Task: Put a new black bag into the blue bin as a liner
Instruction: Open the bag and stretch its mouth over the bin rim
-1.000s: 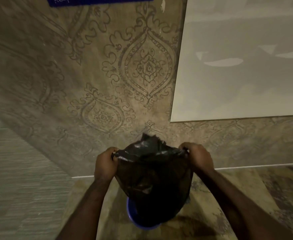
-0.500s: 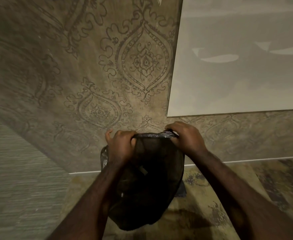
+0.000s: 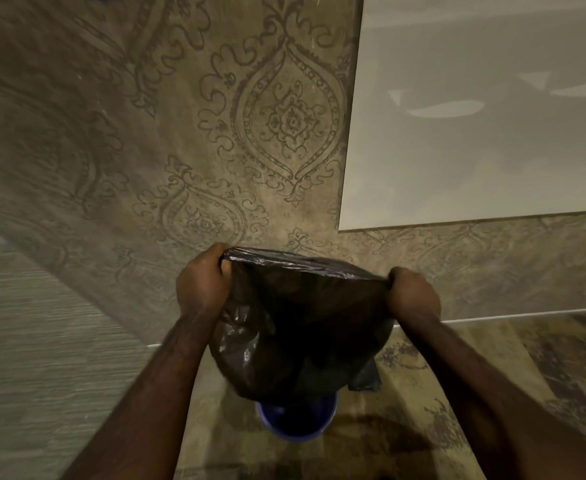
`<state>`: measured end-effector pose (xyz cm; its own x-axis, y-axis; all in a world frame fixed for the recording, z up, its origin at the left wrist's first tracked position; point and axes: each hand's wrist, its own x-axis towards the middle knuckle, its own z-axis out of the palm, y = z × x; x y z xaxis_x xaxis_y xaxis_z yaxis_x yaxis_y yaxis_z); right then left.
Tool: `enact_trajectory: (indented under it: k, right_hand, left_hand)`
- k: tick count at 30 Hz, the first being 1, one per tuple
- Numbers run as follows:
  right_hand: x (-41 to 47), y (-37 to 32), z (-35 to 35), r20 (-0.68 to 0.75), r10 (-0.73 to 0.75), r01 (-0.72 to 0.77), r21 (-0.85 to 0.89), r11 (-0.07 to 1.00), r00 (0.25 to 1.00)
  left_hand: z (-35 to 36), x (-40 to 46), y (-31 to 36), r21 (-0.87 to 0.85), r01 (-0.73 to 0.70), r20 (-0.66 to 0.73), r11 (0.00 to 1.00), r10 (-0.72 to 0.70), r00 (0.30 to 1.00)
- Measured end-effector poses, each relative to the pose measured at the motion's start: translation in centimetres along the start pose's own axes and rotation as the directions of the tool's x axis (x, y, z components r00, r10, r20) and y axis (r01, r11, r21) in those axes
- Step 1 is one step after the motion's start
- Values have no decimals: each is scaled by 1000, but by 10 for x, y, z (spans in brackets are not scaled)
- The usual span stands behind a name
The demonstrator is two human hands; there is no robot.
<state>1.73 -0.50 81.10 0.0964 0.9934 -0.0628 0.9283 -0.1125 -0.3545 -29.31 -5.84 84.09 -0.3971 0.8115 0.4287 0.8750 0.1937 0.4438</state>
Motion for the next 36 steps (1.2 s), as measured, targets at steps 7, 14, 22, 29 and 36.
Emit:
enact_trajectory:
  k: [7,14,22,29,36]
  right_hand:
    - [-26,-32,-32,-460,-1,244,468,849,888]
    - [-38,31,40,448,-128,17,242,970,885]
    - [-13,21,47,55,-67,43,354,934,996]
    - [-6,17,54,-91,-1,36,385,922,996]
    - [-22,30,71,-70,57,-7,570,821,996]
  left_hand:
    - [-29,-19,-4,-295,-46,-414,954,-85,906]
    - [29,-84,-54,-60,300,311,952,-268,912]
    - [21,-36,-42,-67,257,116,964,-248,962]
    - [27,-39,-49,-50,254,78,966,-250,965]
    - [34,-68,-66,-59,323,60,945,-319,946]
